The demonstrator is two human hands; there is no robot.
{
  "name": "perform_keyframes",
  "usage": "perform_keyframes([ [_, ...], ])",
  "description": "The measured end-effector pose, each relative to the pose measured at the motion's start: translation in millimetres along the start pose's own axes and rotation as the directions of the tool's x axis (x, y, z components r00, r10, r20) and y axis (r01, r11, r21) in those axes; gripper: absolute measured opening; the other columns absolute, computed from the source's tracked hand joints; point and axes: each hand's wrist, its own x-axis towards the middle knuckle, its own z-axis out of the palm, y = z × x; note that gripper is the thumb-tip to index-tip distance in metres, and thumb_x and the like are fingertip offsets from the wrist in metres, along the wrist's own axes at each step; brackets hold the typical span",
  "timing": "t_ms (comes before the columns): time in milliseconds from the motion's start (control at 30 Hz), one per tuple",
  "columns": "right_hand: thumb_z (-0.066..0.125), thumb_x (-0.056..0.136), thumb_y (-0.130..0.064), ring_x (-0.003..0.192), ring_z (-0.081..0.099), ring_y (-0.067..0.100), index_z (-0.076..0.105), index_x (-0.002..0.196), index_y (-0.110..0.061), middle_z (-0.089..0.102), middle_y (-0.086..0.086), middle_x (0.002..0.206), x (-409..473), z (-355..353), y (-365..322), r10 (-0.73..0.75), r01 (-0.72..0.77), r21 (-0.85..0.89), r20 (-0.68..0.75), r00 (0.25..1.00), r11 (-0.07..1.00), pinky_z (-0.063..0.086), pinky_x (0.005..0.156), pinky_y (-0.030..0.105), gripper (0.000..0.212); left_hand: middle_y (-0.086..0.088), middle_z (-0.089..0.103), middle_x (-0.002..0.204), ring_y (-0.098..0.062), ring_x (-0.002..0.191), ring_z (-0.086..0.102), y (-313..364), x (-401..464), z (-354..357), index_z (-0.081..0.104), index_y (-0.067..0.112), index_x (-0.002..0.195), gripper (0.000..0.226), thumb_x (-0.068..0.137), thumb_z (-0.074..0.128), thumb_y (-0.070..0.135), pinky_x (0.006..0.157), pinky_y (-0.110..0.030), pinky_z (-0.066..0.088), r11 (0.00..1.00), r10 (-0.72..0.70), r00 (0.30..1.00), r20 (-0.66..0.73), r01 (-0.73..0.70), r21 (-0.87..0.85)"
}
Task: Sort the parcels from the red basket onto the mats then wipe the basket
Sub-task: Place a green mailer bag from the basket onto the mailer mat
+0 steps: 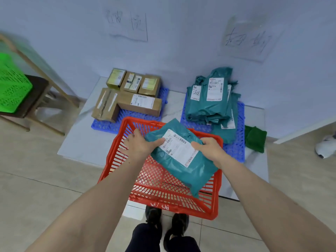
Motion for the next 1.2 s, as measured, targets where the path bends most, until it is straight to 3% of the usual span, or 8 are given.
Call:
perform_keyframes([
  [67, 0.066, 0.093, -0.018, 0.061, 0.06, 0.017, 0.062, 0.074, -0.007, 0.065, 0.006, 0.071, -7.8, -5.2, -11.0, -0.02, 0.027, 0.084, -0.087, 0.996, 0.996, 0.048, 0.056, 0.026, 0.022, -0.016, 0.016, 0.159, -0.035, 0.147, 0.014, 15.1, -8.9, -6.0, 0.006, 0.014, 0.154, 0.141, 0.05, 0.078, 0.075, 0.116, -0.058, 0.018, 0.994, 0.005, 0.999, -0.033, -0.009, -0.112],
  [133, 0.065, 0.094, -0.019, 0.065, 0.058, 0.02, 0.061, 0.071, -0.009, 0.064, 0.008, 0.073, -12.4, -7.8, -20.8, -0.034, 0.064, 0.17, -0.172, 0.985, 0.983, 0.047, 0.059, 0.029, 0.025, -0.016, 0.014, 0.16, -0.033, 0.147, 0.017, 29.3, -14.3, -8.1, -0.002, 0.01, 0.154, 0.141, 0.055, 0.085, 0.061, 0.119, -0.049, 0.019, 0.96, 0.025, 1.0, 0.003, -0.023, -0.28],
  [200, 0.064, 0.094, -0.023, 0.072, 0.061, 0.023, 0.064, 0.075, -0.01, 0.068, 0.014, 0.081, -16.0, -7.0, -31.5, -0.028, 0.086, 0.241, -0.231, 0.972, 0.967, 0.052, 0.066, 0.036, 0.023, -0.013, 0.036, 0.151, -0.028, 0.136, 0.041, 41.1, -19.8, -5.7, 0.013, 0.005, 0.15, 0.126, 0.059, 0.089, 0.049, 0.114, -0.043, 0.034, 0.864, 0.055, 0.994, 0.091, -0.002, -0.503],
  [333, 0.06, 0.097, -0.021, 0.083, 0.066, 0.025, 0.068, 0.093, -0.005, 0.072, 0.014, 0.096, -20.2, -2.6, -53.7, -0.041, 0.142, 0.347, -0.283, 0.958, 0.927, 0.056, 0.08, 0.042, 0.018, -0.006, 0.068, 0.121, -0.012, 0.094, 0.067, 62.5, -37.7, -3.0, 0.056, 0.008, 0.123, 0.053, 0.08, 0.079, 0.028, 0.072, -0.021, 0.054, 0.688, 0.185, 0.941, 0.283, 0.081, -0.721],
  [467, 0.061, 0.096, -0.02, 0.092, 0.069, 0.03, 0.068, 0.09, -0.01, 0.073, 0.014, 0.099, -21.3, -4.1, -65.4, -0.069, 0.186, 0.373, -0.306, 0.949, 0.909, 0.057, 0.085, 0.046, 0.014, -0.005, 0.072, 0.115, -0.017, 0.096, 0.07, 74.1, -42.4, -7.6, 0.067, 0.02, 0.104, 0.02, 0.085, 0.075, 0.017, 0.082, -0.033, 0.057, 0.614, 0.274, 0.922, 0.272, 0.05, -0.788],
  [633, 0.072, 0.088, -0.027, 0.092, 0.069, 0.027, 0.066, 0.09, -0.012, 0.072, 0.01, 0.099, -20.3, -14.3, -67.9, -0.071, 0.176, 0.354, -0.291, 0.954, 0.919, 0.059, 0.083, 0.043, 0.016, -0.002, 0.071, 0.101, -0.013, 0.085, 0.069, 83.9, -36.8, -14.9, 0.064, 0.019, 0.095, 0.021, 0.083, 0.076, 0.007, 0.068, -0.025, 0.058, 0.605, 0.277, 0.934, 0.225, 0.013, -0.796],
  [900, 0.075, 0.086, -0.013, 0.096, 0.07, 0.023, 0.071, 0.097, -0.018, 0.074, 0.006, 0.105, -16.1, -16.9, -57.9, -0.063, 0.172, 0.443, -0.249, 0.966, 0.88, 0.057, 0.087, 0.039, 0.013, 0.0, 0.068, 0.098, -0.011, 0.083, 0.067, 89.9, -33.7, -7.8, 0.056, 0.011, 0.109, 0.036, 0.08, 0.078, 0.006, 0.058, -0.019, 0.056, 0.631, 0.326, 0.916, 0.232, -0.029, -0.775],
  [1200, 0.073, 0.086, -0.011, 0.097, 0.07, 0.023, 0.069, 0.089, -0.026, 0.074, 0.003, 0.103, -7.4, -44.5, -32.3, -0.066, 0.192, 0.404, -0.304, 0.95, 0.894, 0.057, 0.09, 0.046, 0.015, -0.002, 0.069, 0.1, -0.012, 0.085, 0.067, 106.4, -44.5, 29.3, 0.059, 0.016, 0.098, 0.028, 0.079, 0.079, 0.01, 0.067, -0.024, 0.057, 0.668, 0.335, 0.913, 0.232, -0.056, -0.742],
])
